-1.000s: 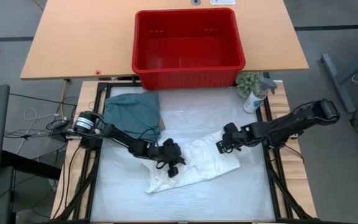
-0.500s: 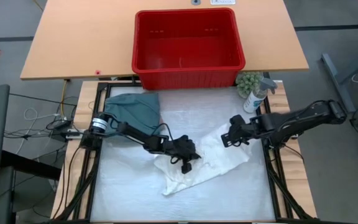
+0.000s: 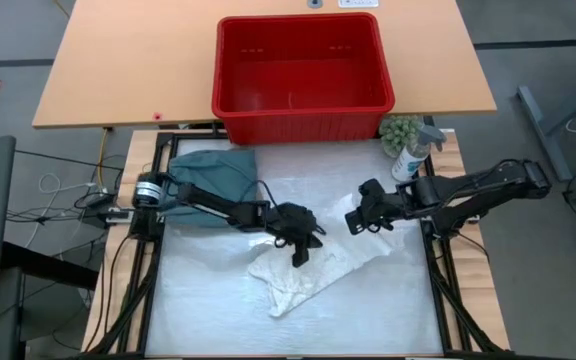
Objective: Fold Laundry from Bin
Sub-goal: Fold the white shirt in the red bin
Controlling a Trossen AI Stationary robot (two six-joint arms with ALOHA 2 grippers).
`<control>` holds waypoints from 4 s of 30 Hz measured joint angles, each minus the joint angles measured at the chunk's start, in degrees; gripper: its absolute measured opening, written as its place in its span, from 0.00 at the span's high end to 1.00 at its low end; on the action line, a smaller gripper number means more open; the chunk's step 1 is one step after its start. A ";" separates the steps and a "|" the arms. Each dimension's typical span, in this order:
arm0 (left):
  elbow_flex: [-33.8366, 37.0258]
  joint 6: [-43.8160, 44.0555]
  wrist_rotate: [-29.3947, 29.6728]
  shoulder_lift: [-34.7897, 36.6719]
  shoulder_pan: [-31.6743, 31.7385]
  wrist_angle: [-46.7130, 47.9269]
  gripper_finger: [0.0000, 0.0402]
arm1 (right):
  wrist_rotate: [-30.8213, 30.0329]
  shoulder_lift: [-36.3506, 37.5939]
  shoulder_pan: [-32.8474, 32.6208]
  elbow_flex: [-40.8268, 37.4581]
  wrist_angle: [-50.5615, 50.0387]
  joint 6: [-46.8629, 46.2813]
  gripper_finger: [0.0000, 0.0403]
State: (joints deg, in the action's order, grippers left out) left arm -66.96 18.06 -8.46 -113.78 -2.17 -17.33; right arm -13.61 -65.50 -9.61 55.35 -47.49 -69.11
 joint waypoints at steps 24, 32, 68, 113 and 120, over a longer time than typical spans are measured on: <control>8.72 4.75 -11.91 17.60 -10.55 27.09 1.00 | 1.01 -3.95 -0.52 0.07 8.72 0.91 0.85; 17.11 10.53 -8.46 16.46 -11.75 14.31 1.00 | 1.64 -3.95 -0.52 0.07 13.71 1.84 0.85; 2.59 5.25 -7.87 -1.54 -4.50 -0.50 1.00 | 0.37 -5.96 7.99 12.81 -9.18 19.06 0.85; 0.70 4.26 0.43 22.36 0.25 37.41 1.00 | 17.84 -21.98 -10.01 12.83 21.15 23.87 0.85; 0.75 9.64 1.42 29.46 -6.20 46.37 1.00 | 13.57 -21.98 -10.33 12.83 19.39 25.05 0.85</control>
State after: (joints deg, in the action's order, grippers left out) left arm -66.22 27.70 -7.03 -84.32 -8.37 29.04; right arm -0.04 -87.48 -19.94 68.18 -28.10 -44.05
